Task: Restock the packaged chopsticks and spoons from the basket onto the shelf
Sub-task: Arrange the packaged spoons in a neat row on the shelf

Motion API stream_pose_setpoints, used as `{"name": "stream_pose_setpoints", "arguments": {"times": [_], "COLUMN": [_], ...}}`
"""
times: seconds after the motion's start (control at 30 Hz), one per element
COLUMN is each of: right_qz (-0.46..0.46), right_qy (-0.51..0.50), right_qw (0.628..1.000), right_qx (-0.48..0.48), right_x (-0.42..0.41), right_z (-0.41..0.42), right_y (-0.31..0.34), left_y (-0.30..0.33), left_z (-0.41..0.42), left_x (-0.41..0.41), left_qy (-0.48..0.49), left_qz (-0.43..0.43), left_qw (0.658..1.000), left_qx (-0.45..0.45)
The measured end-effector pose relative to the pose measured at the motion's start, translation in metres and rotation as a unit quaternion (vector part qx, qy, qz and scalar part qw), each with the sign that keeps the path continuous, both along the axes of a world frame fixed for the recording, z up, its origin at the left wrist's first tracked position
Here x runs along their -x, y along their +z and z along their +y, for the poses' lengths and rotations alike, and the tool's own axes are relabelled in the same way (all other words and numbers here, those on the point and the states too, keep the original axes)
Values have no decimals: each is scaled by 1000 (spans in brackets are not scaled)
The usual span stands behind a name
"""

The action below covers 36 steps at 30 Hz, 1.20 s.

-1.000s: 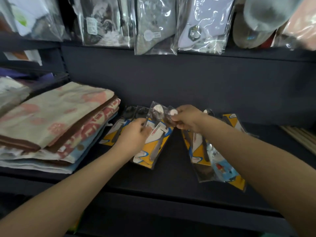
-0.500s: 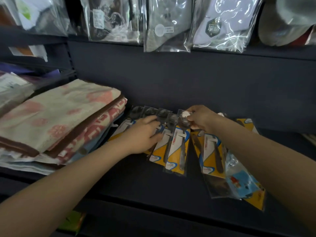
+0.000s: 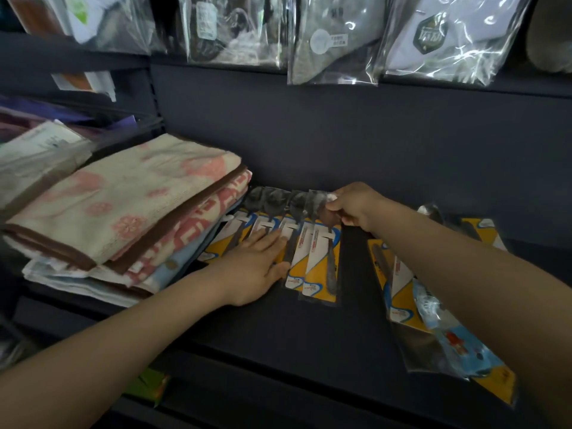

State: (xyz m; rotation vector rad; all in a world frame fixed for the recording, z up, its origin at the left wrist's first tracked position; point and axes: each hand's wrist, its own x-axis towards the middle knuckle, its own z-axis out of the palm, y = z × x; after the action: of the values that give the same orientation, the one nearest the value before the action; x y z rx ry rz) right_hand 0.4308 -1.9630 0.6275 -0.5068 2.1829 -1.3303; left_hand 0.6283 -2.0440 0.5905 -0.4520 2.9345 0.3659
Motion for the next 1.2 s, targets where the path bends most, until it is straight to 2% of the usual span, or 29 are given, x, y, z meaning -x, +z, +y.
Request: {"name": "stream_pose_setpoints", "arguments": {"times": [0.17, 0.3, 0.5, 0.6, 0.67, 0.73, 0.83, 1.0, 1.1, 1.2], "right_qz": [-3, -1, 56, 107, 144, 140, 130, 165, 231, 338], "right_qy": [-2, -9, 18, 48, 42, 29, 31, 27, 57, 93], "right_qw": [1000, 1000, 997, 991, 986, 987, 988, 982, 960, 916], "right_qx": [-21, -7, -42, -71, -72, -72, -82, -85, -146, -197], "right_x": [2, 4, 10, 13, 18, 21, 25, 26, 23, 18], "right_z": [-8, -4, -4, -1, 1, 4, 7, 4, 5, 8], "right_y": [-4, -7, -8, -4, -3, -6, -12, -15, -13, -7], "left_y": [7, 2, 5, 7, 10, 10, 7, 9, 9, 10], "left_z": [-13, -13, -15, -10, -2, 3, 3, 7, 7, 7], "left_x": [-2, -4, -2, -1, 0, 0, -1, 1, 2, 2], "left_qy": [-13, -8, -26, -45, -70, -99, -113, -116, -112, -109], "left_qz": [19, 38, 27, 63, 79, 68, 33, 20, 18, 15], "left_qw": [999, 999, 999, 997, 993, 991, 993, 993, 993, 994], "left_qx": [-49, -6, -12, -19, -47, -61, -23, 11, 16, 16]}}
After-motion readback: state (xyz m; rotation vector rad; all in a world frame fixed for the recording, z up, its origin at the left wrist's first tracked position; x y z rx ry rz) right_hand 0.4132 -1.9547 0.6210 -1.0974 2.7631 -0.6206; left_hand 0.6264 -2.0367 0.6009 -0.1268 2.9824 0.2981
